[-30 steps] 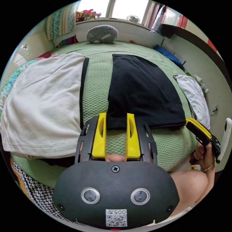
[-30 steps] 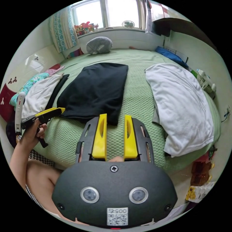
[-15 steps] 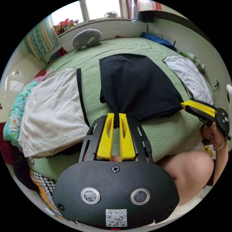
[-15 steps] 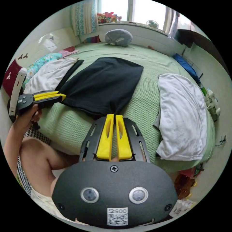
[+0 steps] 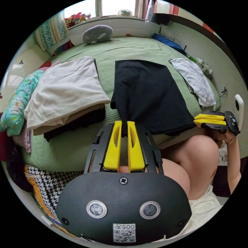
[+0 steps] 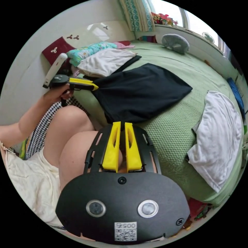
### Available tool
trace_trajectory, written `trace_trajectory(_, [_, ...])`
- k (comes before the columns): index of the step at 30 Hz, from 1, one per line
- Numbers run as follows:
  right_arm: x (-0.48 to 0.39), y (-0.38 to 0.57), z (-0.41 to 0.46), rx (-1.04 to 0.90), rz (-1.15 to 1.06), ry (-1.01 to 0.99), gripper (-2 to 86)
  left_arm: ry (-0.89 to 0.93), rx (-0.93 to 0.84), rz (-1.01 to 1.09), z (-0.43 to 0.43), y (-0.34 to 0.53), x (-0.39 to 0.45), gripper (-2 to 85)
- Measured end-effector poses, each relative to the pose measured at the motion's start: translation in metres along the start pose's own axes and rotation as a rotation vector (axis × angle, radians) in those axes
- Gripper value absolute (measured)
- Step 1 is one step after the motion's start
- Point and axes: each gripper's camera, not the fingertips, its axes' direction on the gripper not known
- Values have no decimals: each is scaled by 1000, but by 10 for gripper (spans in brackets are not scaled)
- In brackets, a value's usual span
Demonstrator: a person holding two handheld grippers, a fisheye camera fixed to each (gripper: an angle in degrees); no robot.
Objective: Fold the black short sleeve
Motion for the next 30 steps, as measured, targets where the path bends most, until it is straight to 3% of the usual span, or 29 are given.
trace_trajectory(5, [68, -4, -47, 325, 228, 37, 104, 26, 8, -9, -3, 11, -9, 51])
trace_trajectory(8, [107, -26, -45, 369, 329, 143, 120, 33, 16, -1, -7, 15, -14, 51])
trace_trajectory(15, [190, -90, 23, 251, 478, 220, 134, 137, 80, -41, -13, 29, -39, 60])
trace_trajectory(19, [210, -118, 57, 181, 432, 330, 134, 250, 193, -109, -20, 41, -61, 145])
trace_trajectory(27, [212, -145, 92, 111, 342, 375, 118, 282, 75, -82, 2, 34, -53, 153])
trace_trajectory(30, [207, -151, 99, 91, 293, 377, 63, 256, 56, -105, 0, 34, -48, 138])
